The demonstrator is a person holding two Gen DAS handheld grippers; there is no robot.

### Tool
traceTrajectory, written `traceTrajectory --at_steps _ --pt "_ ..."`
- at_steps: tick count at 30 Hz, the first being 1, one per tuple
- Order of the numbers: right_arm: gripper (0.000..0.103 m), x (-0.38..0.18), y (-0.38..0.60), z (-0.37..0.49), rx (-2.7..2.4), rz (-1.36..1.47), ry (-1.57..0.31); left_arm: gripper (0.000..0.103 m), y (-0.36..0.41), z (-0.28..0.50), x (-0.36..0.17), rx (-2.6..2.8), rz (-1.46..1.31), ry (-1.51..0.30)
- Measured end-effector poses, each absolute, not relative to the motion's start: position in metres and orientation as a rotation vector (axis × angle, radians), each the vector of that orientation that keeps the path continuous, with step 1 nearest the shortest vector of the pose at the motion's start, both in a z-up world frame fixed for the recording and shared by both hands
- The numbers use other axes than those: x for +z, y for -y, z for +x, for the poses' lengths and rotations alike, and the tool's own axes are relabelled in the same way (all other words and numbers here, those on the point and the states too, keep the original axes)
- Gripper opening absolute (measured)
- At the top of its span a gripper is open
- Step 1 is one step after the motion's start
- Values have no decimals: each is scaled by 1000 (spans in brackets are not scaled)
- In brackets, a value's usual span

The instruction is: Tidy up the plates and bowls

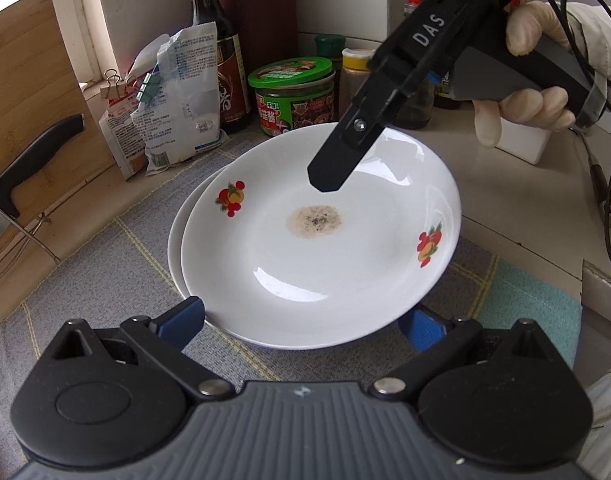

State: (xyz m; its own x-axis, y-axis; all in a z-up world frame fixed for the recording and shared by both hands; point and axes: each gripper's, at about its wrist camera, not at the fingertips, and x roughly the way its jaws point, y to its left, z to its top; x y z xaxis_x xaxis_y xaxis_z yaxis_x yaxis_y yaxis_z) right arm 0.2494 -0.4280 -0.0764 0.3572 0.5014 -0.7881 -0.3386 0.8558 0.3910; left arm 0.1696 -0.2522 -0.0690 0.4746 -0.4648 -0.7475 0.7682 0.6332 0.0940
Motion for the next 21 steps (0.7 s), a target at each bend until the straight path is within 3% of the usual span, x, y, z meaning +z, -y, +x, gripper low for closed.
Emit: traceTrajectory --at_steps 21 --pt "103 -73 409 239 471 10 -1083 102 245 163 -63 -748 444 -725"
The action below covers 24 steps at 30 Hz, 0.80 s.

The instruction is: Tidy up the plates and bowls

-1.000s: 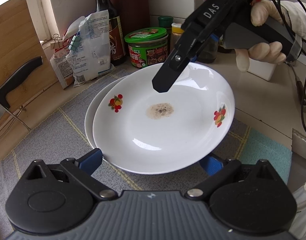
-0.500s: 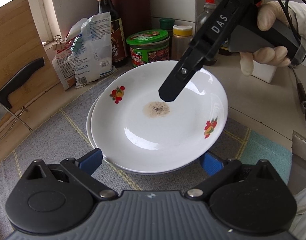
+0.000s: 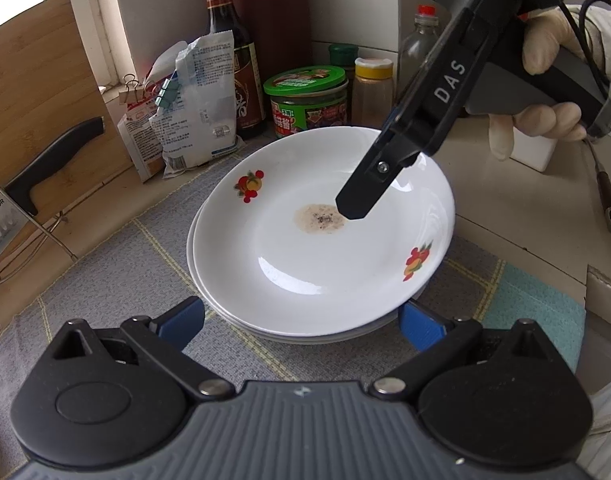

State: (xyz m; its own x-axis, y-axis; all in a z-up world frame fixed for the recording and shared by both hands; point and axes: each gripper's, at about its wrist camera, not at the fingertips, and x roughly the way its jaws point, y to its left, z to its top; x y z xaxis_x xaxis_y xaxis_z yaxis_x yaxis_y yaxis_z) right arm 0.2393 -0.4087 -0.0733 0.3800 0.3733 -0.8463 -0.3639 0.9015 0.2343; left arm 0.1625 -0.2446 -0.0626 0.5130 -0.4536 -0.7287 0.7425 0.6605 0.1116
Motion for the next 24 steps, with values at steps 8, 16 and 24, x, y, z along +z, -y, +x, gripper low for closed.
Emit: traceTrajectory --at_steps 8,16,24 --pt "103 -74 405 235 426 -28 -1098 102 240 158 -60 -735 431 -701" --pt "103 -68 404 225 435 -42 -1057 102 234 156 -52 -690 394 -674" --pt "103 -61 388 213 442 -98 -1000 102 225 146 -47 -654 353 -664"
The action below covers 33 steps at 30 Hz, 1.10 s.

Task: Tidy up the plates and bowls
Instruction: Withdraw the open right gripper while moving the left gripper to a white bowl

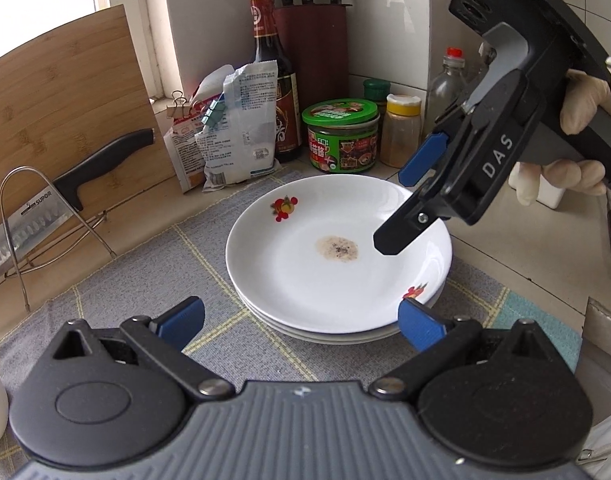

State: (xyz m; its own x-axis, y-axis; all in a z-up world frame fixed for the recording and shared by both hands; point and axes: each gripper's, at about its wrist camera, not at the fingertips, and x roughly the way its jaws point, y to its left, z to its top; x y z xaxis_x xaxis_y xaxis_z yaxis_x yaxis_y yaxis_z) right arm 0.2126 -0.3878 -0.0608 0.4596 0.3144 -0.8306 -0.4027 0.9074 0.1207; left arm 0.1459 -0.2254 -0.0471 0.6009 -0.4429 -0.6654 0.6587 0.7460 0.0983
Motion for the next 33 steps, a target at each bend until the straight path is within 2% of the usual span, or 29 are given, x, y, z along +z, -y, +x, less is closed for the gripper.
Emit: traceTrajectory --at_steps 18,24,33 --pt "103 -65 324 161 414 -227 -800 102 166 115 -30 -399 227 -586" --pt "103 -71 269 146 430 -324 -728 102 111 113 -30 -334 177 -571" --pt "103 -87 164 152 520 -302 -775 102 15 100 -32 -241 150 -611"
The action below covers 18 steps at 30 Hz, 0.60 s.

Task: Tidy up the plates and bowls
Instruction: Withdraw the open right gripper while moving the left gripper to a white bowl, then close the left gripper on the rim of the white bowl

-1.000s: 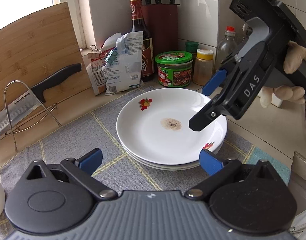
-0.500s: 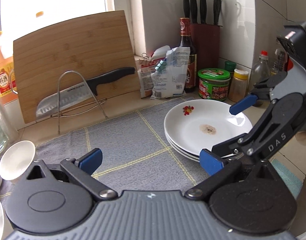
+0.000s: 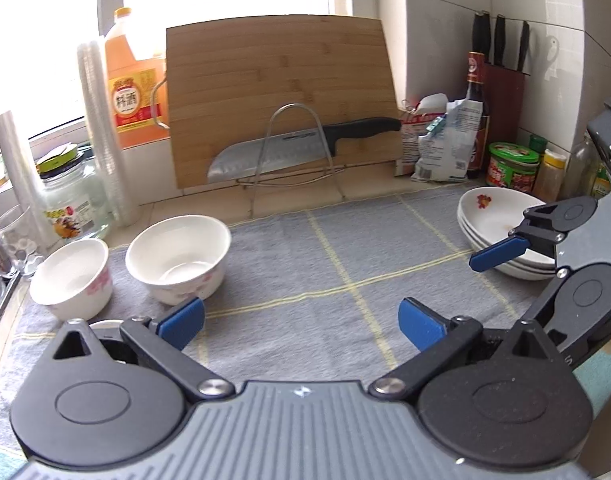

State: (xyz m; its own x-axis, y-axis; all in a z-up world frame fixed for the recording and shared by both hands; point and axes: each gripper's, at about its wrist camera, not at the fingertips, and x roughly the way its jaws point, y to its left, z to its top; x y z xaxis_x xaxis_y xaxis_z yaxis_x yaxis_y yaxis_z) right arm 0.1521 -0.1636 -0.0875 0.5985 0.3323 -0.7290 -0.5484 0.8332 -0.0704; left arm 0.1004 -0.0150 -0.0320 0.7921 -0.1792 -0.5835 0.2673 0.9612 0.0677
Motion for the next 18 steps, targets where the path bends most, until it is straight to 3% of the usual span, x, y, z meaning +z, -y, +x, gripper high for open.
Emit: traceTrajectory --at_steps 18 --pt "103 -103 14 144 643 -355 -709 102 -129 110 -46 -154 173 -736"
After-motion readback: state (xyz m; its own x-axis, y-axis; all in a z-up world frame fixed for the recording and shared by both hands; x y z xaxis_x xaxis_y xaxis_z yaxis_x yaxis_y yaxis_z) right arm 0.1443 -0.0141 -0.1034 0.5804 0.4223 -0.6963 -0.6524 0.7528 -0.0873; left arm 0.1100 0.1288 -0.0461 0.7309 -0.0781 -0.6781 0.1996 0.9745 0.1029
